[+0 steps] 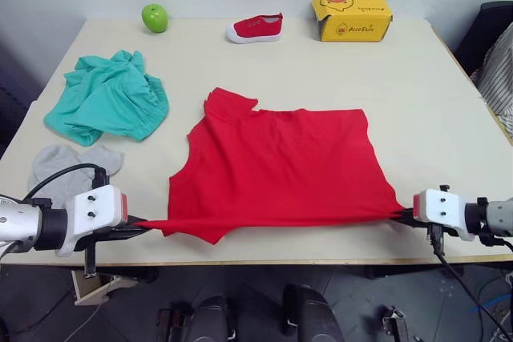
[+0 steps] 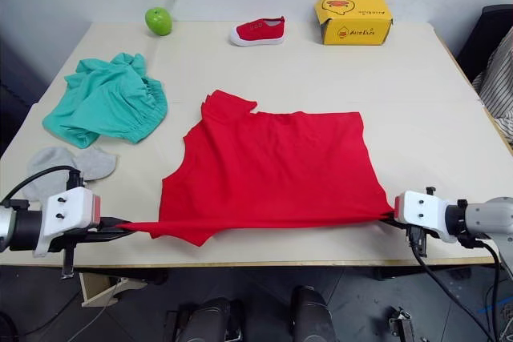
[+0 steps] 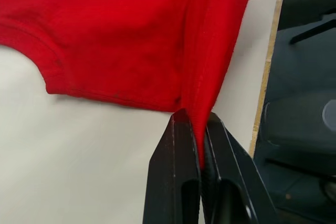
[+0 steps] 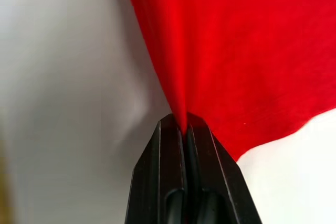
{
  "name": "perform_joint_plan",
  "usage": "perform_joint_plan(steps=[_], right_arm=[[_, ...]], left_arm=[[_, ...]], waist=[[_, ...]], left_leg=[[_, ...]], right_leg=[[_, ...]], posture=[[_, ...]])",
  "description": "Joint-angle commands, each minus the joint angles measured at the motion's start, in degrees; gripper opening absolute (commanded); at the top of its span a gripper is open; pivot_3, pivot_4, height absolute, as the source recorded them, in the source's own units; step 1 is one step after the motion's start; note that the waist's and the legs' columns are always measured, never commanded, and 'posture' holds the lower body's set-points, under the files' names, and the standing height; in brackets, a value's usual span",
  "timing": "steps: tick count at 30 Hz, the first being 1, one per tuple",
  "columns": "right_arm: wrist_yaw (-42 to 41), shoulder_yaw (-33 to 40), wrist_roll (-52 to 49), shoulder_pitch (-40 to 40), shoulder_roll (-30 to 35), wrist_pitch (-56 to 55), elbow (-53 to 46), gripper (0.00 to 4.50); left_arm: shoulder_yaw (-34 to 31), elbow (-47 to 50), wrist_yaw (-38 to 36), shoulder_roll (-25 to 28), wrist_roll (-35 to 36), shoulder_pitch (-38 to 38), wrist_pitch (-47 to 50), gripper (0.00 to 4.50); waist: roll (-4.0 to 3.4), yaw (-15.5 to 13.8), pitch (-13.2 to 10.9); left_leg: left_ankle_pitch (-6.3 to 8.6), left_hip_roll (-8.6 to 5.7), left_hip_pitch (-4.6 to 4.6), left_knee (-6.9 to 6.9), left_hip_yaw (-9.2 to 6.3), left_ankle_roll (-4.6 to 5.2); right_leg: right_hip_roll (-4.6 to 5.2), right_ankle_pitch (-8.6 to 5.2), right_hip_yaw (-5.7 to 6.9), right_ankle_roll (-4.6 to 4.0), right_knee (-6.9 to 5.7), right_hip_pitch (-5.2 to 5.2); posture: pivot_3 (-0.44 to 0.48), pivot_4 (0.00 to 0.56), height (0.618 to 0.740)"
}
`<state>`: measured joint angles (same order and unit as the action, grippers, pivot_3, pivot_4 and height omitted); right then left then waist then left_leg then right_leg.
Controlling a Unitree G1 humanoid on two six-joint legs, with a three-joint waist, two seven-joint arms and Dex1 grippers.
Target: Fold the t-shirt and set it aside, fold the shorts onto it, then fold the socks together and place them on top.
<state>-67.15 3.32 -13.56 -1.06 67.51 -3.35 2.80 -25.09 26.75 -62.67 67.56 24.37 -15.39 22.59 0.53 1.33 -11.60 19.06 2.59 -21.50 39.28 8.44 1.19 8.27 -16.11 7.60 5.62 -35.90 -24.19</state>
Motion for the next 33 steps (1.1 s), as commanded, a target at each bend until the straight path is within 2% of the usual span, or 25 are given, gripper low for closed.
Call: perform_joint_plan(steps=[1,5,9,15,18,23,27,33], right_arm=[[-2.14,2.60,-0.55,-3.58,1.85,4.94,-2.36,0.00],[-2.07,4.95,-0.09,-6.66,1.39,5.78,-3.78,0.00],[-4.22,7.87,-3.91,-8.17,-0.70,5.22,-4.55,0.00],[-9.01,8.62,-7.02,-7.18,-0.34,7.87,-2.51,0.00],[-11.35,6.70,-9.05,-3.41,-0.45,13.21,-0.16,0.00],[-14.52,4.53,-9.97,0.53,0.04,19.87,1.22,0.00],[-15.17,3.50,-12.43,5.00,-0.28,28.43,1.56,0.00],[-13.67,3.56,-14.62,9.25,-2.53,35.90,0.36,0.00]], left_arm=[[-1.00,1.13,-0.43,-0.16,0.22,0.91,2.30,0.03],[1.14,1.32,-0.74,-0.30,0.72,3.73,2.84,0.03],[3.61,-0.40,-2.57,0.03,2.14,8.64,2.96,0.03],[14.75,-8.16,-8.65,1.25,0.53,21.33,0.98,0.03],[24.25,-16.86,-13.83,-1.36,-2.69,32.04,-0.83,0.03],[32.29,-27.77,-18.21,-6.59,-7.24,43.21,-3.38,0.03],[36.20,-37.06,-19.11,-11.35,-11.23,50.73,-5.07,0.03],[37.48,-44.89,-19.41,-14.75,-14.13,54.43,-5.25,0.03]], waist=[[0.02,-0.09,0.01],[0.04,-0.34,0.02],[0.04,-1.08,0.02],[0.04,-1.31,0.03],[0.03,-1.25,0.02],[0.03,-1.26,0.04],[0.04,-1.25,0.03],[0.05,-1.19,0.03]], left_leg=[[0.00,0.01,0.00,0.00,0.00,0.00],[0.01,0.00,0.03,0.00,0.04,0.00],[0.01,0.00,0.04,0.00,0.07,-0.01],[0.00,-0.02,0.08,0.01,0.12,-0.01],[0.00,-0.03,0.10,0.02,0.16,-0.01],[0.01,-0.12,0.06,0.02,0.26,-0.06],[0.02,-0.06,-0.06,0.25,0.29,-0.07],[0.06,0.03,-0.05,0.36,0.29,-0.11]], right_leg=[[-0.02,0.00,0.00,0.00,0.03,0.00],[-0.01,0.00,-0.05,0.00,0.02,0.01],[-0.03,0.00,-0.07,0.00,0.02,0.00],[-0.06,0.01,-0.11,0.00,-0.02,0.01],[-0.08,0.02,-0.14,0.01,-0.05,0.01],[-0.33,0.03,-0.22,0.01,-0.09,-0.03],[-0.44,0.04,-0.25,0.03,-0.09,-0.08],[-0.51,0.05,-0.33,0.02,-0.12,-0.10]], posture=[[0.000,0.150,0.740],[0.000,0.150,0.740],[0.000,0.150,0.740],[0.000,0.150,0.740],[0.000,0.150,0.740],[0.000,0.150,0.740],[0.000,0.150,0.740],[0.000,0.150,0.740]])
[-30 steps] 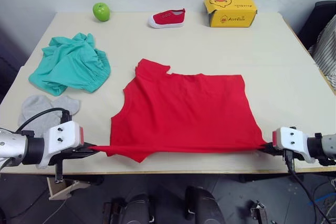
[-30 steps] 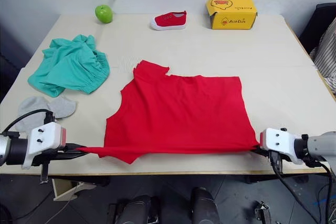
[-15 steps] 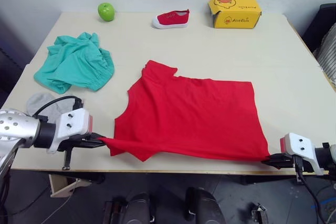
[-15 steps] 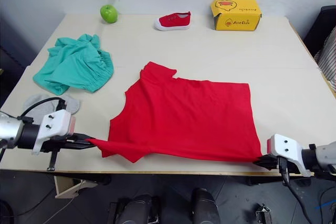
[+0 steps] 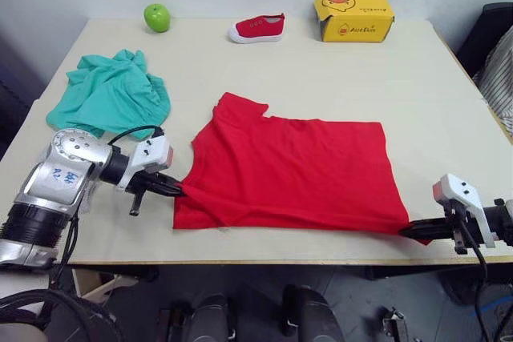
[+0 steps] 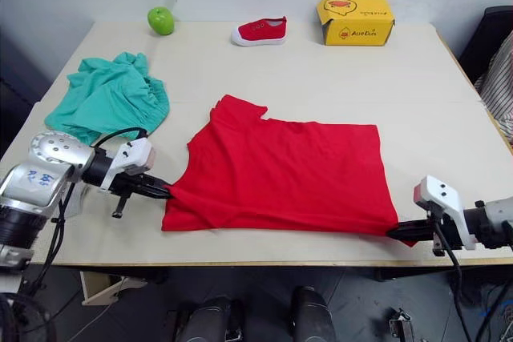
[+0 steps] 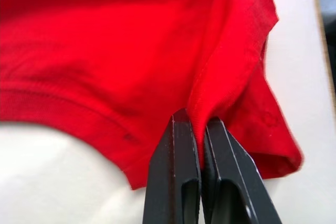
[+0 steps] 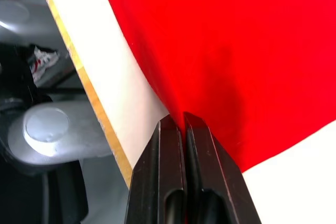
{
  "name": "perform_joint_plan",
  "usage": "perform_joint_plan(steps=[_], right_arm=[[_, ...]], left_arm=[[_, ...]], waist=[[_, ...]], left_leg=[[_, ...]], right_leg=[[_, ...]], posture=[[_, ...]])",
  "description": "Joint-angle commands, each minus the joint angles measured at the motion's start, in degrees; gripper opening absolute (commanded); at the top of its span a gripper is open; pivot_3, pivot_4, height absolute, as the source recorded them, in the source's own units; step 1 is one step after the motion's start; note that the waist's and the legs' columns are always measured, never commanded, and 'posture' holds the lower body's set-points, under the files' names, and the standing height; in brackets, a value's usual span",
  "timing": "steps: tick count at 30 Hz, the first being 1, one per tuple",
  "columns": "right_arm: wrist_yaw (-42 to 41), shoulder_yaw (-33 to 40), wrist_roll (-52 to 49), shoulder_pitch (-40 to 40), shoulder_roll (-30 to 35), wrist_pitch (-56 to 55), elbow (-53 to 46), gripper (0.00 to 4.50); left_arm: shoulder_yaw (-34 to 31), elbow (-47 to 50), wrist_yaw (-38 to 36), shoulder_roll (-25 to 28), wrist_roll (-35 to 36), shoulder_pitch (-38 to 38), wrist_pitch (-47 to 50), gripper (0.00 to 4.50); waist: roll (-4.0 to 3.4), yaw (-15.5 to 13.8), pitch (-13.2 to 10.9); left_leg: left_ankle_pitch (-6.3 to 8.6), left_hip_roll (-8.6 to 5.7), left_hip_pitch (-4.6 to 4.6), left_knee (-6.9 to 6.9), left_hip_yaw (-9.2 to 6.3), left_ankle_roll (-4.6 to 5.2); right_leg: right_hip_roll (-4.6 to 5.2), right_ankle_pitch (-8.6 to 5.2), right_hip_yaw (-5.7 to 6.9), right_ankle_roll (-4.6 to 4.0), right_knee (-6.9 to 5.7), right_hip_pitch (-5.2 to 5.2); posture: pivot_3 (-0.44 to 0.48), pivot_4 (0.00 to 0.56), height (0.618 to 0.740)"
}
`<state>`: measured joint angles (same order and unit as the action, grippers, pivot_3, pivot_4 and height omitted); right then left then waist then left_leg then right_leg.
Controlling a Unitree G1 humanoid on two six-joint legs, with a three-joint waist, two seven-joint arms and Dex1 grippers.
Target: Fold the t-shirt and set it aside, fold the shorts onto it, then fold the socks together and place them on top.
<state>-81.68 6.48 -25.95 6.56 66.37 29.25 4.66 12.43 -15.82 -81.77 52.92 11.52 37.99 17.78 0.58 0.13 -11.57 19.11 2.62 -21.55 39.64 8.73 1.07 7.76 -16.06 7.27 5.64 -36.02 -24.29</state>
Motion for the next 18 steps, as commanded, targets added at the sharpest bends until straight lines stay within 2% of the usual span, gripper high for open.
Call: perform_joint_plan(steps=[1,8,11,18], right_arm=[[1.85,0.69,-2.81,2.35,-2.34,4.71,-1.80,0.00],[6.63,2.98,-5.06,2.25,-4.86,11.61,-4.50,0.00],[9.66,5.95,-5.87,1.62,-6.51,10.99,-5.68,0.62],[14.74,13.66,-6.36,-1.23,-8.63,9.00,-7.01,3.01]], left_arm=[[-0.07,-3.12,-0.08,-0.46,-1.84,1.00,-0.85,0.03],[-3.18,-3.55,2.90,-3.22,-0.75,0.39,1.73,0.03],[-4.61,-2.03,4.21,-3.50,0.06,-1.19,3.24,0.61],[-11.45,0.35,12.81,-5.33,1.21,-5.93,1.62,2.87]], waist=[[0.00,0.05,0.00],[0.00,-0.23,0.00],[0.02,-0.15,0.01],[0.02,-0.10,0.01]], left_leg=[[0.00,0.01,0.00,0.02,0.00,0.00],[0.04,0.05,-0.13,0.23,-0.03,0.04],[0.10,0.06,-0.20,0.35,-0.05,0.08],[0.10,0.08,-0.21,0.36,-0.04,0.07]], right_leg=[[0.00,0.00,0.00,0.00,-0.01,0.00],[0.03,0.01,0.00,-0.01,-0.09,-0.08],[0.04,0.02,0.00,0.00,-0.41,-0.10],[0.05,0.02,-0.04,0.00,-0.48,-0.15]], posture=[[0.000,0.150,0.740],[0.000,0.150,0.740],[0.000,0.150,0.740],[0.000,0.150,0.740]])
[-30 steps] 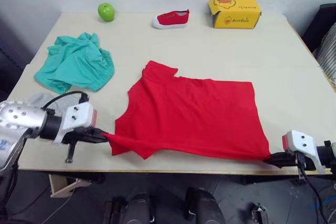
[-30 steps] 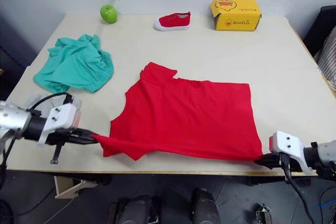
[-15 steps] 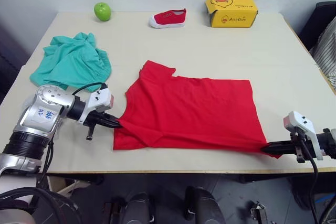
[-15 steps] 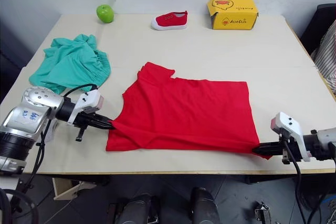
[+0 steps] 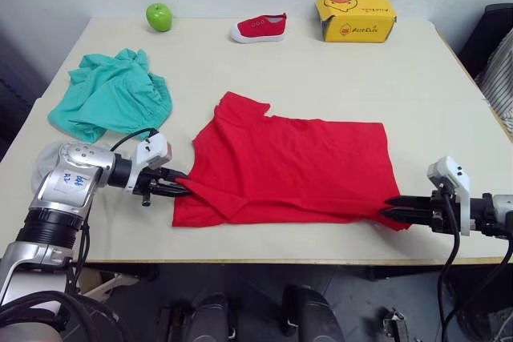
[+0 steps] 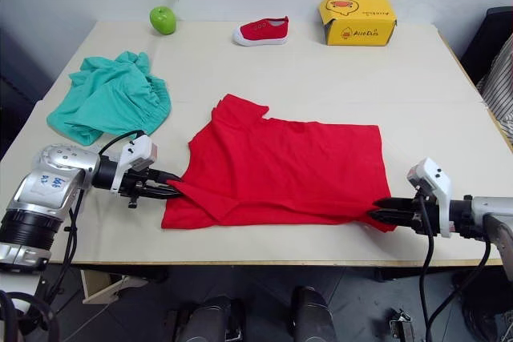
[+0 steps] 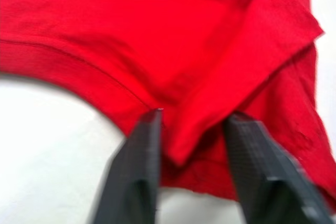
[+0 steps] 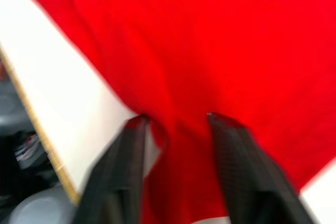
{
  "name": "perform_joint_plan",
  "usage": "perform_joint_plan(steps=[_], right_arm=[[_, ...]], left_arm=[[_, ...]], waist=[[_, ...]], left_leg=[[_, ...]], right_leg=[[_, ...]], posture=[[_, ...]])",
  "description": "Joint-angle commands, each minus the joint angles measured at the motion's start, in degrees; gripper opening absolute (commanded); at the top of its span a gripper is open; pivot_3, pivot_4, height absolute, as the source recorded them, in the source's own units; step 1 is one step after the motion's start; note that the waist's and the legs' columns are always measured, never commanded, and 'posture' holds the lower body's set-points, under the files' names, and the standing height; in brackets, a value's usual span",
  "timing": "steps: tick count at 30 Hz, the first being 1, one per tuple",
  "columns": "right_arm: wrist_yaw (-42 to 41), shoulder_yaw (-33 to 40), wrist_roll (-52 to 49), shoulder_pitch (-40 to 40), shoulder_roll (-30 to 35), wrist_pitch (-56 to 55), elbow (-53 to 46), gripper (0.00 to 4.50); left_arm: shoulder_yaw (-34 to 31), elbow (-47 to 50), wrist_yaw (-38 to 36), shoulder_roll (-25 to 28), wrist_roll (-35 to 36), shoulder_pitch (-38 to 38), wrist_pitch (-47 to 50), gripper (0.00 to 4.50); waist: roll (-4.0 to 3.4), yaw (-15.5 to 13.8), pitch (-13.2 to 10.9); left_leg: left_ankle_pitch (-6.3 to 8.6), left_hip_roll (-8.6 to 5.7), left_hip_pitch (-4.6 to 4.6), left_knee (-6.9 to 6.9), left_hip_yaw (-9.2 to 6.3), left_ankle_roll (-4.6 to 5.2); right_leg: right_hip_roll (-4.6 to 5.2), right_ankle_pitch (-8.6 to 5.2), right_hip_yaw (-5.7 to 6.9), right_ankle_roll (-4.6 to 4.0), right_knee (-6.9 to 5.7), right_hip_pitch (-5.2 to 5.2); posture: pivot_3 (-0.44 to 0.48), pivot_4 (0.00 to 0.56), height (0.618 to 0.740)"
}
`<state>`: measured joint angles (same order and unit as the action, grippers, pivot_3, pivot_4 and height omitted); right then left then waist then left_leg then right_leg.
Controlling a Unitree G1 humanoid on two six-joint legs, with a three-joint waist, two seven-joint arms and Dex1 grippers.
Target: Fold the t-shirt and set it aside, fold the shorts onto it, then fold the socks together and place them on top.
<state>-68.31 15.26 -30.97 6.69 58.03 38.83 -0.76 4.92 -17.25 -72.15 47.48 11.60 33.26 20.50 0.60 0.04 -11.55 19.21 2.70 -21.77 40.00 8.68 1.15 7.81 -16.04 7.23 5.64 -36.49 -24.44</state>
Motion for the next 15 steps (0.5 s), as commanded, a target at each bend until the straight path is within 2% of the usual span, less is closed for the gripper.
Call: perform_joint_plan(steps=[1,2,3,5,7,10,14,15], right_arm=[[2.16,6.79,-1.52,-2.01,-0.73,-1.21,-1.57,3.37],[2.86,8.72,-1.96,-2.57,-1.11,-1.31,-1.57,3.70],[3.30,10.67,-2.28,-3.22,-1.37,-1.53,-1.62,4.04],[3.86,13.66,-2.79,-4.36,-1.71,-2.14,-1.90,4.04],[3.02,15.54,-2.70,-5.70,-2.01,-4.63,-2.73,4.10],[0.81,15.88,-3.54,-8.28,-3.09,-7.94,-7.95,3.47],[0.86,12.30,-4.37,-11.38,-7.16,-12.53,-17.94,2.11],[-1.26,9.64,-1.87,-13.04,-7.48,-16.93,-19.76,1.73]], left_arm=[[-5.45,1.93,4.50,-0.09,1.41,-2.43,-2.50,3.20],[-7.08,2.11,5.72,-0.27,1.85,-3.67,-3.60,3.49],[-9.09,2.28,6.47,-0.53,2.62,-5.08,-5.90,3.51],[-12.41,3.06,6.65,-0.68,4.42,-7.58,-9.22,3.51],[-15.58,4.03,5.99,-1.04,6.60,-9.48,-13.14,2.96],[-18.09,9.83,4.60,-1.06,9.73,-13.52,-14.71,2.00],[-16.56,22.37,0.44,0.63,11.98,-22.88,-14.00,0.71],[-15.89,24.54,0.06,0.76,12.59,-24.36,-12.97,0.41]], waist=[[0.00,-0.01,0.00],[0.00,-0.01,0.00],[0.00,0.00,0.00],[0.00,0.00,0.00],[0.00,0.04,0.00],[0.00,0.07,0.01],[0.00,0.22,0.01],[0.00,0.17,0.01]], left_leg=[[0.00,0.00,0.00,-0.01,0.00,0.00],[0.00,0.00,0.00,0.00,0.00,0.00],[0.00,0.01,0.00,-0.01,0.00,0.00],[0.00,0.06,0.00,-0.04,0.00,0.00],[0.01,0.07,0.00,-0.03,0.00,0.02],[0.02,0.09,0.01,-0.02,-0.01,0.04],[0.05,0.12,0.08,-0.18,0.01,0.00],[0.06,0.11,0.09,-0.18,0.03,0.00]], right_leg=[[0.00,0.00,0.00,0.00,0.01,0.00],[0.00,0.00,0.00,0.00,0.01,0.00],[0.01,0.00,0.00,0.00,0.01,0.00],[0.04,0.00,0.00,0.00,0.01,0.00],[0.07,0.00,0.00,0.00,0.02,0.00],[0.11,0.00,0.00,0.00,0.16,0.00],[0.14,0.00,-0.02,0.00,0.07,0.03],[0.14,0.00,-0.03,0.00,0.07,0.03]], posture=[[0.000,0.150,0.740],[0.000,0.150,0.740],[0.000,0.150,0.740],[0.000,0.150,0.740],[0.000,0.150,0.740],[0.000,0.150,0.740],[0.000,0.150,0.740],[0.000,0.150,0.740]])
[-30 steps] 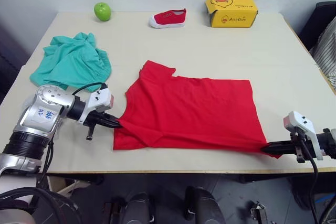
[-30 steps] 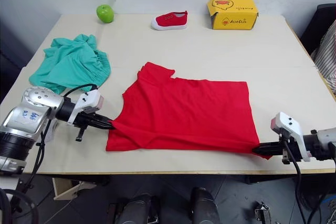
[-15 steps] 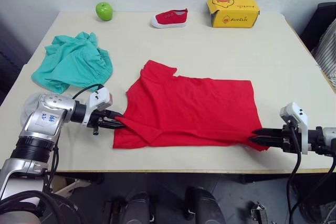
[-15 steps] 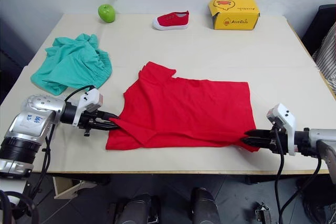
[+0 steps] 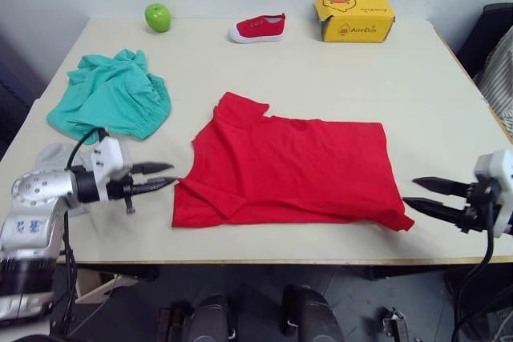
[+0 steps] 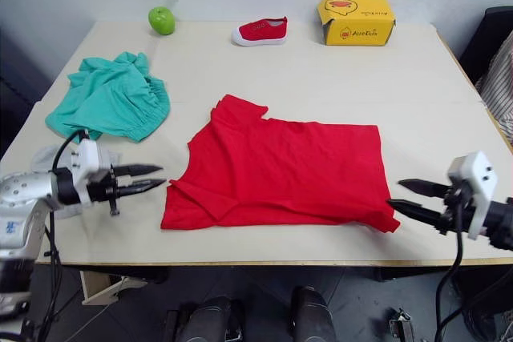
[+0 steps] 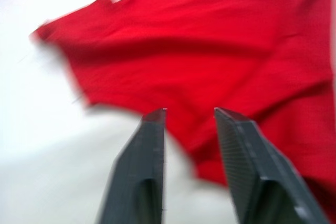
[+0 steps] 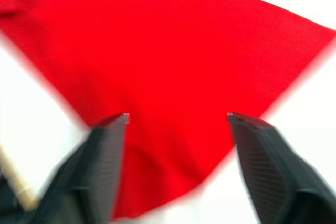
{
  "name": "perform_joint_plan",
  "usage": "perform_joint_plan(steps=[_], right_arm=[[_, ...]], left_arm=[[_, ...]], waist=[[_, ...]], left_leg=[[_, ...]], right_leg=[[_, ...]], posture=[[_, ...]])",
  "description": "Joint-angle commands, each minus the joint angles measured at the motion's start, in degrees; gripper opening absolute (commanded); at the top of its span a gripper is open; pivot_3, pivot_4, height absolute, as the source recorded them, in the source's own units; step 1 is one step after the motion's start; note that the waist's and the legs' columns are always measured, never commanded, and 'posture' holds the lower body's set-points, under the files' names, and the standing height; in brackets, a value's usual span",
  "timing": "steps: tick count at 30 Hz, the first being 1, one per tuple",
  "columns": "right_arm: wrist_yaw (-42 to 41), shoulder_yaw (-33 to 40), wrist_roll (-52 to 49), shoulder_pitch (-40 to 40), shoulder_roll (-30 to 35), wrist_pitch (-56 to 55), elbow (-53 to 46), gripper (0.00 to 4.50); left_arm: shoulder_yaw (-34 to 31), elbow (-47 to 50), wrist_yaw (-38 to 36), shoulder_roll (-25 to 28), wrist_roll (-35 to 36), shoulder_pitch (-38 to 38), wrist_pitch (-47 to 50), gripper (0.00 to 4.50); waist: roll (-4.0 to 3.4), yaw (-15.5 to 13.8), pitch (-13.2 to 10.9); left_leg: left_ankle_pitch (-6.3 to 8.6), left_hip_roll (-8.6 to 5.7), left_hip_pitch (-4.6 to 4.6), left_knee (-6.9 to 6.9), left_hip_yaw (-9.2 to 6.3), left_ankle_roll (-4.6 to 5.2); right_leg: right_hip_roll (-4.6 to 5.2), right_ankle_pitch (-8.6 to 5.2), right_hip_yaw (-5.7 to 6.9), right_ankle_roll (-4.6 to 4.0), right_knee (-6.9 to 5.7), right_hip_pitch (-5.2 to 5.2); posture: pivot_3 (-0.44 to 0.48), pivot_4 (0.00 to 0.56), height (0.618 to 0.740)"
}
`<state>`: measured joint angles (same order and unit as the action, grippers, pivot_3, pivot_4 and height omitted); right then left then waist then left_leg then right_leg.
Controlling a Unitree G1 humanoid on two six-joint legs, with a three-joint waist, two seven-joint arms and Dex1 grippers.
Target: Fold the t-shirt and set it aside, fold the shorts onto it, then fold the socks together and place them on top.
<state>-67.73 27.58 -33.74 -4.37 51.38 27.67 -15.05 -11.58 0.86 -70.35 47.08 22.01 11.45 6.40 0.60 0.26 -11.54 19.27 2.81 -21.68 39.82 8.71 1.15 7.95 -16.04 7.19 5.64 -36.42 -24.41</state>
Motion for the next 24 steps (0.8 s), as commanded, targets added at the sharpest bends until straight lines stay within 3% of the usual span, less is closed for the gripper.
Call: perform_joint_plan(steps=[1,5,9,15,24], right_arm=[[-3.91,-6.33,3.85,-3.53,-1.44,-10.55,-6.95,1.37],[-2.64,-14.98,8.88,-2.40,-6.44,-19.04,-4.71,0.01],[-3.22,-18.77,12.14,-0.32,-7.98,-25.07,2.20,0.01],[-3.08,-18.29,13.62,3.03,-7.57,-29.89,11.12,0.01],[3.12,-14.51,12.20,7.02,-8.32,-28.37,17.03,0.01]], left_arm=[[2.07,8.31,-2.43,1.37,1.90,-3.79,1.13,0.05],[8.10,9.77,-2.59,0.28,-3.06,-5.14,-3.63,0.00],[12.89,4.72,-0.23,-2.76,-8.25,-2.38,-9.18,0.00],[16.07,-2.09,3.90,-6.60,-13.00,3.42,-13.08,0.00],[15.10,-7.00,8.84,-9.15,-13.28,6.91,-12.72,0.00]], waist=[[0.00,-0.07,0.00],[0.11,-0.31,0.07],[0.11,-0.24,0.08],[0.10,-0.18,0.09],[0.10,-0.10,0.09]], left_leg=[[0.00,-0.01,0.00,0.03,0.00,0.00],[0.07,0.02,0.18,0.00,-0.06,-0.05],[0.13,-0.04,0.20,0.04,-0.01,0.06],[0.13,-0.06,0.18,0.08,0.00,0.07],[0.13,0.01,0.20,0.10,0.03,0.08]], right_leg=[[0.00,0.00,0.00,0.00,0.02,0.00],[-0.07,0.00,0.05,0.00,0.38,0.22],[-0.02,0.05,-0.01,0.01,0.40,0.23],[-0.08,0.05,0.02,0.01,0.42,0.25],[-0.07,0.05,0.01,0.01,0.39,0.25]], posture=[[0.000,0.150,0.740],[0.000,0.150,0.740],[0.000,0.150,0.740],[0.000,0.150,0.740],[0.000,0.150,0.740]])
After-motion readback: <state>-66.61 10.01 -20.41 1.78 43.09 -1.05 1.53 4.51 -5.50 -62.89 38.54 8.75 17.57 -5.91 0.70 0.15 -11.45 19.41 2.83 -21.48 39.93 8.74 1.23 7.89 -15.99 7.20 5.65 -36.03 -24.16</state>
